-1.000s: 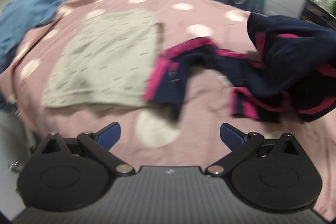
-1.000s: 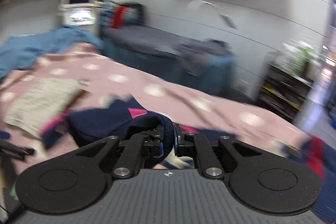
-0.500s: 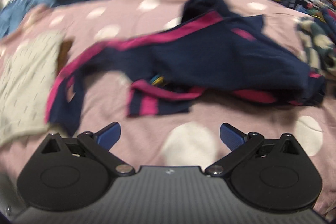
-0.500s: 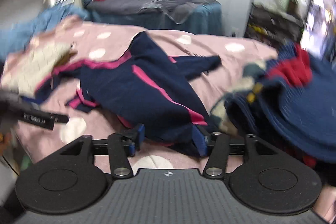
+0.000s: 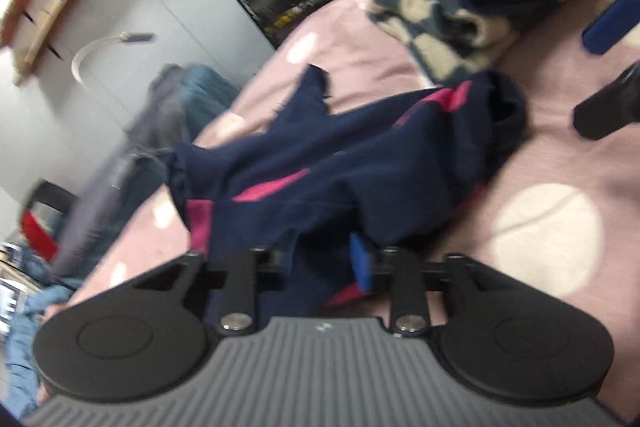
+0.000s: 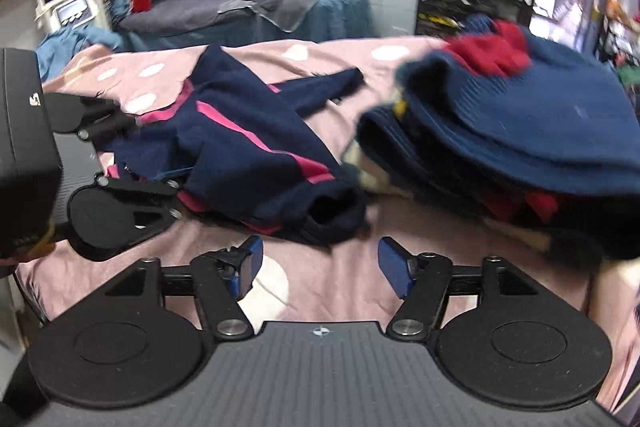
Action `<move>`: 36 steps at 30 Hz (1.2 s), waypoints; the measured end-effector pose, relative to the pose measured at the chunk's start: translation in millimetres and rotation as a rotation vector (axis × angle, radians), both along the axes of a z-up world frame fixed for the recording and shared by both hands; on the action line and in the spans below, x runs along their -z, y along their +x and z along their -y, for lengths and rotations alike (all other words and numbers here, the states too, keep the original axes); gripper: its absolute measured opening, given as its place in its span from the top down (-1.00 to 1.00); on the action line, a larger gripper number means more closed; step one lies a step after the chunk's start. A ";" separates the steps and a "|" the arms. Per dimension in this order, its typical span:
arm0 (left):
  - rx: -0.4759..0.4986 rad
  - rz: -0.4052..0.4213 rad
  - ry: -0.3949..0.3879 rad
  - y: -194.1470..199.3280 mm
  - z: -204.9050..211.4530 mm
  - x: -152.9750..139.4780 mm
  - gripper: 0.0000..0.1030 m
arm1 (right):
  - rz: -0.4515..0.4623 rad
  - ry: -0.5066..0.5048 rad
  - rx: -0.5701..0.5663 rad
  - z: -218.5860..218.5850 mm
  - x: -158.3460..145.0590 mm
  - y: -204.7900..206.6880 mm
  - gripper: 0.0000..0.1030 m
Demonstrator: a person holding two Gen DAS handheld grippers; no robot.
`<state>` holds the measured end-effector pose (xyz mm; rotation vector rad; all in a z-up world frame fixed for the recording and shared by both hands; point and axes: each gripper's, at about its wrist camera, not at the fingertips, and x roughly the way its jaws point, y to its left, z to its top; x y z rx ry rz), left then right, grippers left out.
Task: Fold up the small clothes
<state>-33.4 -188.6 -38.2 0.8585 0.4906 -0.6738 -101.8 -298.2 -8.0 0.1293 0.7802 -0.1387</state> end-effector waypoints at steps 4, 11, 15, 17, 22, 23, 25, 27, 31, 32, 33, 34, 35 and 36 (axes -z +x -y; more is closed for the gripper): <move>0.148 0.065 -0.045 -27.9 -19.5 -16.7 -0.88 | -0.004 0.053 -0.004 4.8 8.0 -1.2 -1.00; 0.298 0.123 0.158 -30.8 9.9 18.1 -0.14 | 0.005 0.088 -0.014 3.5 12.9 -2.4 -1.00; 0.257 0.115 0.166 -5.4 29.0 24.4 0.41 | 0.001 0.112 0.013 7.5 16.0 -6.9 -1.00; 0.212 0.072 0.090 8.4 33.6 14.3 0.88 | -0.006 0.132 0.020 9.2 18.8 -7.1 -1.00; -0.007 -0.223 -0.440 84.2 -20.2 -69.2 0.90 | 0.007 0.150 -0.010 2.8 21.8 -5.8 -1.00; -0.057 -0.237 -0.502 101.0 -33.7 -82.2 0.90 | 0.010 0.166 -0.020 1.5 23.3 -3.5 -1.00; -0.141 -0.209 -0.551 125.8 -52.0 -101.0 0.90 | 0.024 0.218 -0.035 -0.3 26.3 3.4 -1.00; -0.182 -0.206 -0.560 138.4 -65.0 -111.4 0.90 | 0.046 0.279 -0.029 -1.5 30.6 13.4 -1.00; -0.206 -0.269 -0.579 146.5 -75.2 -107.6 0.90 | 0.105 0.271 0.001 -12.4 36.6 39.3 -1.00; -0.207 -0.271 -0.577 145.8 -77.4 -103.6 0.90 | 0.120 0.237 -0.020 -19.6 37.3 47.0 -1.00; -0.207 -0.277 -0.576 148.1 -77.7 -100.9 0.90 | 0.119 0.203 -0.052 -27.2 40.1 55.9 -1.00; -0.208 -0.289 -0.576 149.4 -76.5 -97.1 0.90 | 0.120 0.170 -0.067 -32.9 43.5 64.4 -1.00; -0.208 -0.299 -0.575 150.2 -76.0 -93.5 0.90 | 0.126 0.142 -0.046 -34.4 46.4 71.8 -0.89; -0.212 -0.302 -0.572 139.3 -84.0 -91.6 0.90 | 0.126 0.133 -0.014 -33.3 49.3 78.3 -0.41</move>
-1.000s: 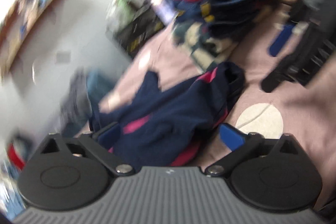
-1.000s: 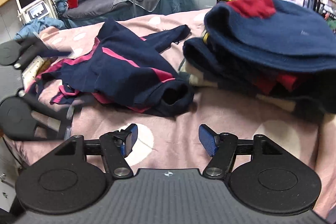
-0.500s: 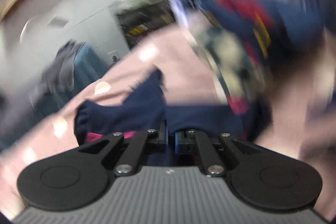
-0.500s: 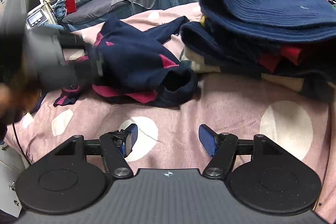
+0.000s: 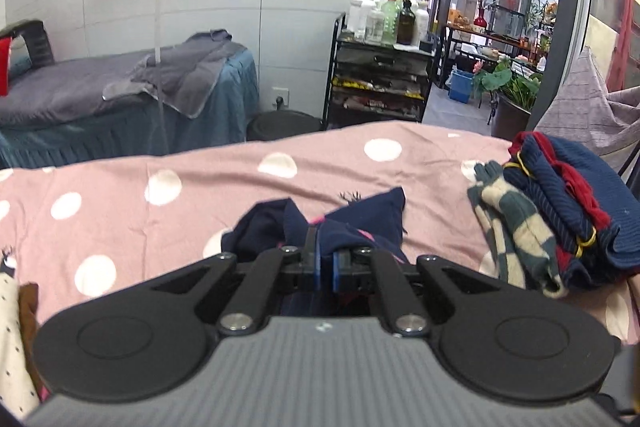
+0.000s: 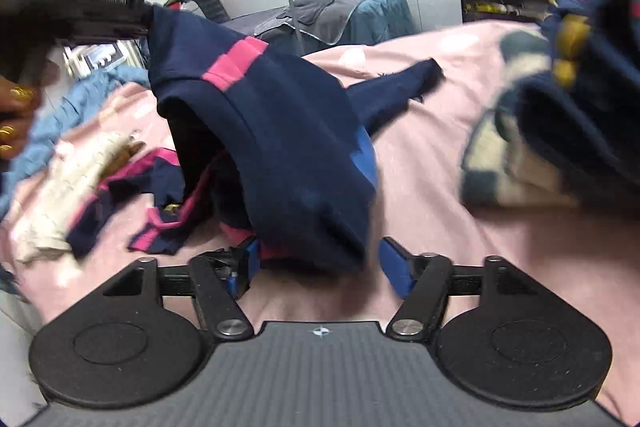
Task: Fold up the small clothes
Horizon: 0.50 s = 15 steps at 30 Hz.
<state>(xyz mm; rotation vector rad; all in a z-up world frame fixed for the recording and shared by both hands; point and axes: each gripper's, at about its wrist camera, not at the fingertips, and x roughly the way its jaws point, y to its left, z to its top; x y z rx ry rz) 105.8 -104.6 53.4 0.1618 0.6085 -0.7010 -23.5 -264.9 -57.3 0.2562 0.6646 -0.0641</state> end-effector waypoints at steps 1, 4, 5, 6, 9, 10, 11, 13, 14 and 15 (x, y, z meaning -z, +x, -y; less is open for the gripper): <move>-0.005 -0.004 0.002 -1.7 -3.0 0.6 0.90 | 0.010 0.029 0.013 4.1 -0.1 3.8 0.08; -0.018 -0.022 -0.020 -1.2 -14.3 -0.7 0.90 | 0.104 0.016 0.007 6.8 -21.1 -2.4 0.61; -0.022 -0.030 -0.037 -0.9 -20.2 -2.9 0.90 | 0.137 -0.021 -0.001 6.8 -32.5 -7.5 0.62; -0.028 -0.035 -0.057 -0.9 -25.8 -5.8 0.90 | 0.168 -0.045 0.002 9.3 -45.2 -13.7 0.64; -0.043 -0.047 -0.149 -6.5 -47.0 -24.9 0.90 | 0.304 -0.051 -0.006 18.6 -104.6 -38.6 0.76; -0.045 -0.022 -0.173 -13.5 -54.4 -35.2 0.90 | 0.360 -0.097 -0.033 13.7 -129.4 -49.7 0.80; -0.048 0.021 -0.190 -23.1 -61.7 -48.0 0.90 | 0.408 -0.137 -0.069 6.4 -153.9 -60.1 0.81; -0.060 0.125 -0.231 -46.9 -78.8 -80.8 0.90 | 0.516 -0.157 -0.137 -5.5 -199.0 -81.4 0.81; -0.064 0.173 -0.272 -59.7 -89.4 -98.9 0.90 | 0.573 -0.179 -0.164 -11.6 -220.5 -93.0 0.81; -0.067 0.214 -0.323 -72.8 -100.8 -117.7 0.90 | 0.627 -0.211 -0.187 -18.2 -241.4 -104.5 0.81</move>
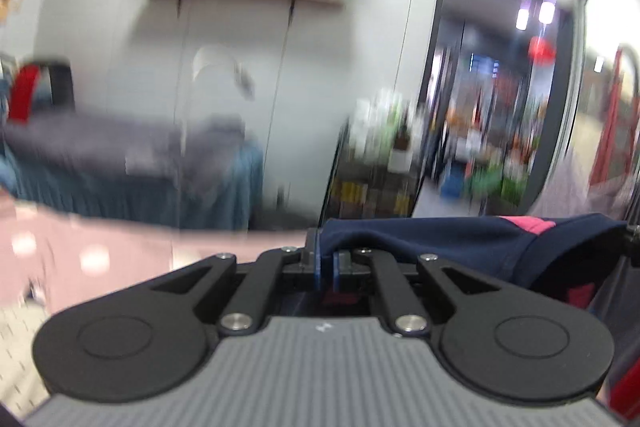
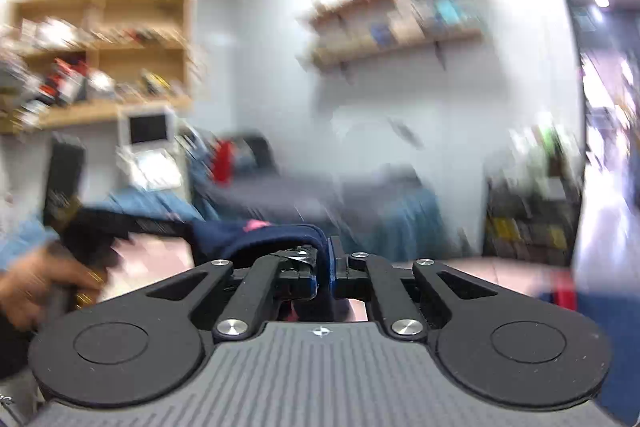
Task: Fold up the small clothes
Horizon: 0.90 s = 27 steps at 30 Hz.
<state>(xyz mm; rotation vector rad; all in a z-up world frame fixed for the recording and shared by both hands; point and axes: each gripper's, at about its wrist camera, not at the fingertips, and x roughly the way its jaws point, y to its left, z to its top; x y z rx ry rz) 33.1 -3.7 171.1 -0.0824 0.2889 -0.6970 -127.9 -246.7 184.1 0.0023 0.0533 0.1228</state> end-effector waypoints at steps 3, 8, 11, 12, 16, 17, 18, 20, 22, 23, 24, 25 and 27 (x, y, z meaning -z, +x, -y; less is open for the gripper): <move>-0.019 0.125 -0.106 -39.1 -30.8 -55.7 0.90 | 0.168 -0.037 -0.081 -14.0 -57.2 -31.7 0.82; -0.057 0.335 -0.198 -89.3 -62.1 -136.6 0.90 | 0.340 -0.088 -0.148 -14.5 -141.0 -45.9 0.87; -0.101 0.400 -0.199 -98.4 -66.7 -168.8 0.89 | 0.325 -0.064 -0.159 0.6 -163.7 -18.7 0.88; -0.128 0.415 -0.180 -97.7 -64.9 -175.8 0.89 | 0.304 -0.056 -0.143 7.3 -166.7 -2.3 0.88; -0.241 0.374 -0.090 -61.9 -46.7 -164.7 0.89 | 0.107 -0.047 -0.038 37.3 -117.8 95.1 0.97; -0.266 0.334 -0.061 -43.3 -39.4 -154.4 0.89 | 0.055 -0.054 0.011 45.1 -98.6 120.1 0.97; -0.284 0.288 -0.028 -19.9 -31.6 -140.0 0.89 | 0.014 -0.024 0.057 57.2 -78.4 144.8 0.97; -0.327 0.176 0.077 39.5 -8.6 -95.5 0.89 | -0.127 0.026 0.125 72.4 -37.8 193.7 0.92; -0.364 0.074 0.225 95.8 16.9 -41.0 0.89 | -0.263 0.105 0.152 78.4 9.5 228.3 0.22; -0.373 0.027 0.294 117.8 26.4 -11.8 0.89 | -0.340 0.121 0.149 74.7 33.1 236.9 0.00; -0.375 -0.049 0.330 137.5 30.2 16.2 0.89 | -0.405 0.127 0.122 62.2 54.0 237.2 -0.48; -0.369 -0.137 0.318 154.4 27.2 41.6 0.89 | -0.438 0.139 0.083 51.2 73.9 231.5 -0.58; -0.368 -0.258 0.303 177.9 17.5 88.2 0.88 | -0.519 0.148 0.002 31.3 111.7 216.6 -0.82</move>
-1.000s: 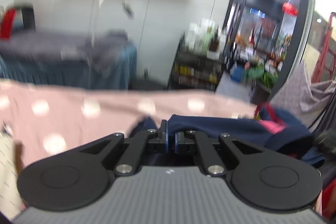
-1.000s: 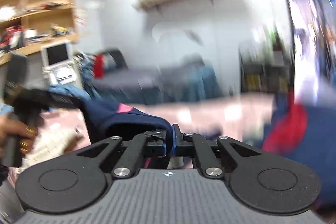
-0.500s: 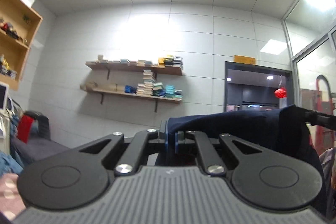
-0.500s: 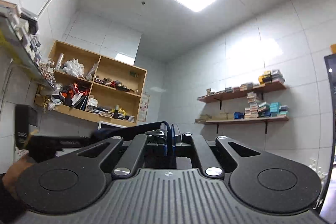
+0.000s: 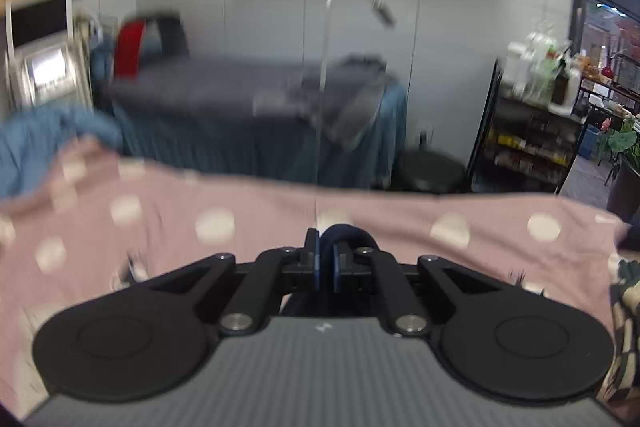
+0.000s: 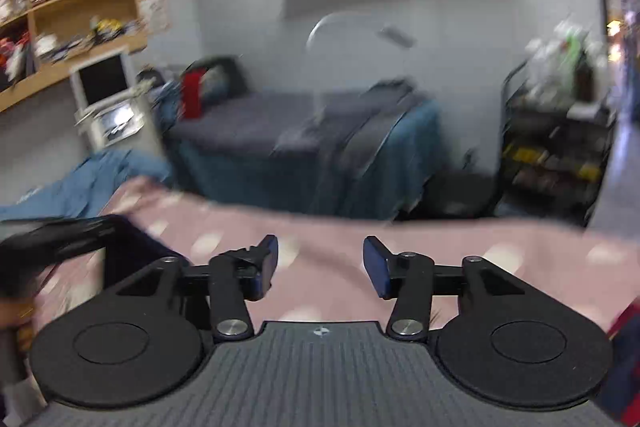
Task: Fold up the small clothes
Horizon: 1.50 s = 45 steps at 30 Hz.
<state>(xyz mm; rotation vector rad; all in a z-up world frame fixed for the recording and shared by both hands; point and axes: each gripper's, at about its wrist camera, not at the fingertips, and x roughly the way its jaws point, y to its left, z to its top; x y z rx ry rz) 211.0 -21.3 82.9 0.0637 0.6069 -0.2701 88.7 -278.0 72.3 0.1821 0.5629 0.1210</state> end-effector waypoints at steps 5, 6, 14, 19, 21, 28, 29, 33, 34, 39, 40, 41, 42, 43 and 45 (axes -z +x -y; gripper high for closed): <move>-0.100 -0.123 0.009 32.6 -41.0 63.1 0.08 | -0.269 0.110 -0.069 -37.3 96.8 -31.6 -1.00; -0.124 -0.132 0.009 37.0 -49.0 64.4 -0.12 | -0.301 0.134 -0.062 -41.6 111.3 -32.8 -1.00; -0.117 -0.151 -0.006 -9.5 -103.4 60.9 -0.95 | -0.293 0.025 -0.071 -78.7 137.8 -23.7 -0.41; -0.031 -0.174 0.021 -73.7 -112.2 68.9 -0.95 | -0.197 -0.018 -0.083 -53.3 115.4 -17.3 0.80; -0.009 -0.199 0.035 -97.9 -114.7 75.7 -0.95 | -0.147 -0.132 -0.041 -26.1 96.3 0.5 0.81; 0.045 -0.272 0.102 -145.2 -104.8 100.6 -0.95 | -0.178 -0.393 0.234 64.6 56.0 70.4 0.55; 0.051 -0.277 0.104 -149.7 -103.2 104.1 -0.95 | -0.171 -0.422 0.248 65.0 58.4 73.1 0.31; 0.031 -0.267 0.147 -166.8 -99.2 110.3 -0.95 | -0.130 -0.257 0.222 55.5 58.7 37.2 -1.00; 0.026 -0.263 0.147 -171.3 -100.8 109.4 -0.95 | -0.119 -0.183 0.162 47.9 59.2 19.1 -1.00; 0.035 -0.282 0.091 -192.2 -109.8 100.6 -0.95 | -0.128 -0.001 -0.180 -16.3 76.8 -84.7 -1.00; 0.041 -0.290 0.099 -194.6 -108.7 99.2 -0.95 | -0.132 0.001 -0.248 -29.6 80.1 -103.2 -1.00; 0.049 -0.295 0.106 -197.4 -107.4 98.4 -0.95 | -0.129 -0.007 -0.326 -46.8 81.9 -122.2 -1.00; 0.054 -0.298 0.113 -201.0 -105.8 98.2 -0.95 | -0.116 -0.021 -0.394 -61.9 82.2 -138.6 -1.00; 0.058 -0.299 0.118 -204.4 -104.2 98.1 -0.95 | -0.107 -0.038 -0.451 -76.1 83.2 -152.9 -0.99; 0.053 -0.297 0.127 -208.9 -101.4 99.0 -0.95 | -0.096 -0.117 -0.567 -105.8 87.3 -172.4 -0.99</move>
